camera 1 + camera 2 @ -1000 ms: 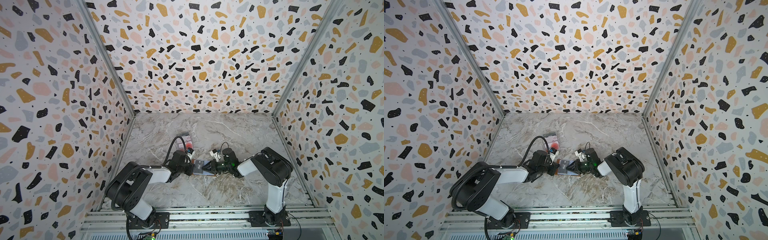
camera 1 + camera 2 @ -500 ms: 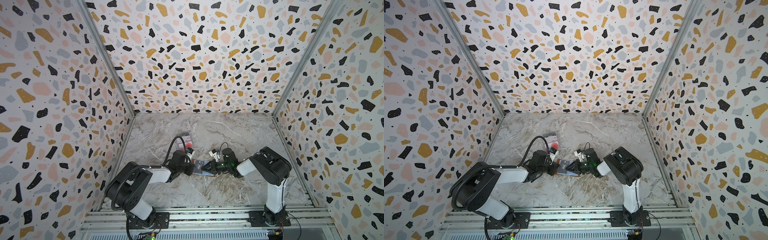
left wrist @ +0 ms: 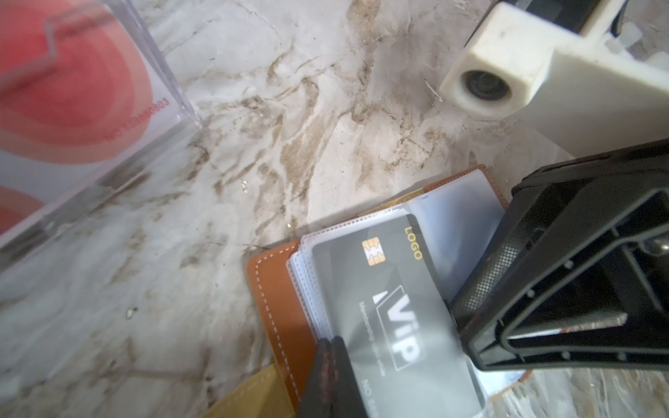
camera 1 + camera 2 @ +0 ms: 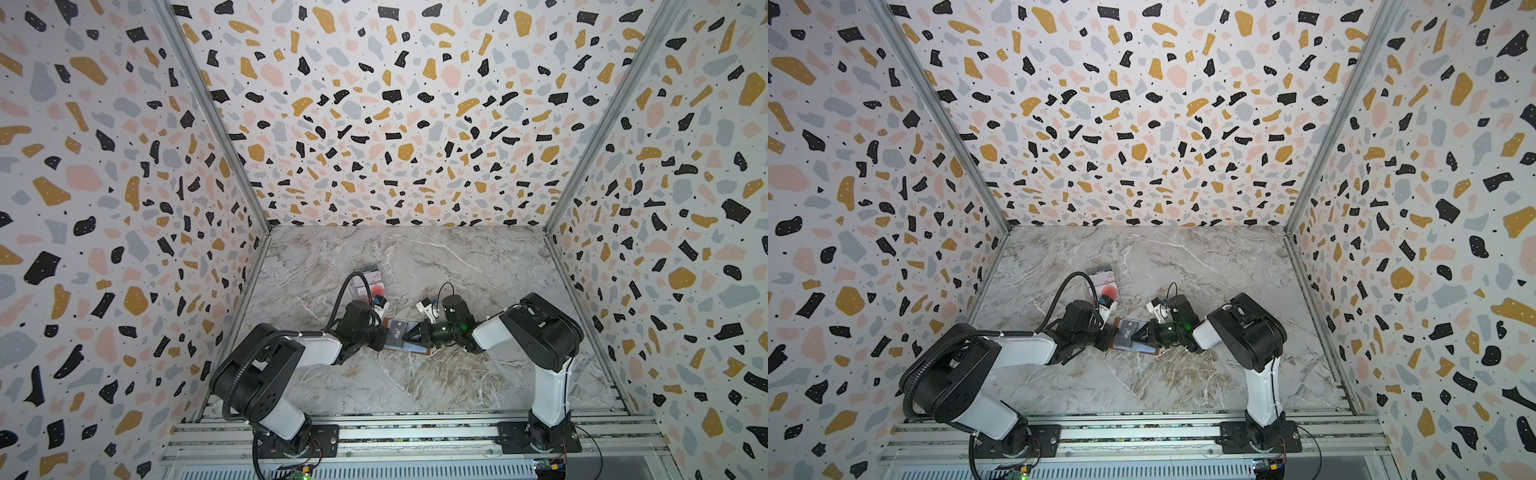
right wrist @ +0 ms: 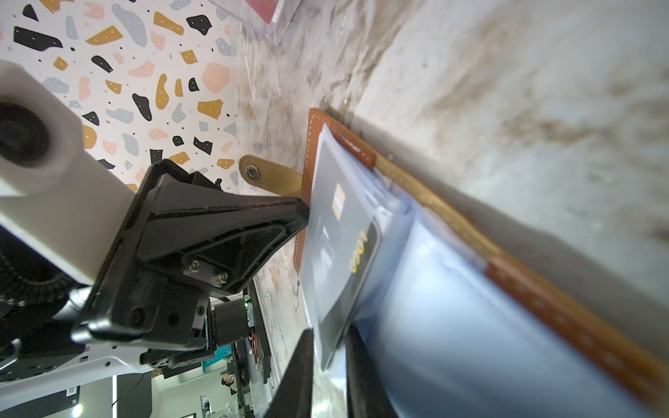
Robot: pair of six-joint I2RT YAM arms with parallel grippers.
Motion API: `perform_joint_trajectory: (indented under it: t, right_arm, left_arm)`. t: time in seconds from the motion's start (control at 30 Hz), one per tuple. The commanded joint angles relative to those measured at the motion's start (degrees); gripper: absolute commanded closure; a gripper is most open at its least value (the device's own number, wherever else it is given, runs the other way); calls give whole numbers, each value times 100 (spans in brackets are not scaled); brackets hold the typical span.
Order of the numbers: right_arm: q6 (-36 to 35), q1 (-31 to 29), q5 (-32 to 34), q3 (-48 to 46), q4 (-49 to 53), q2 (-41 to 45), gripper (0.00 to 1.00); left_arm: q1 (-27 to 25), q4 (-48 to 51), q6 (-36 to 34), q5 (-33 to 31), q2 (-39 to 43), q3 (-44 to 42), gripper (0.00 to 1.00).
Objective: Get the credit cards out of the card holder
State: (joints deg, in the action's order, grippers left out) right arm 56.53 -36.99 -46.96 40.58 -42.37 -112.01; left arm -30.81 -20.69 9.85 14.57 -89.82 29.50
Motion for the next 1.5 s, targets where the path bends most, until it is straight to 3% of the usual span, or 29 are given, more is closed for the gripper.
perform_joint_trajectory:
  t: [0.0, 0.37, 1.47]
  right_arm:
    - [-99, -47, -20, 109, 75, 274, 79]
    - [-54, -51, -208, -15, 71, 378, 74]
    - [143, -54, -310, -93, -225, 151, 76]
  left_arm:
    - [-14, 281, -18, 116, -167, -87, 100]
    - [-13, 286, -10, 142, -196, -67, 100]
    - [-13, 304, -21, 141, -221, -54, 100]
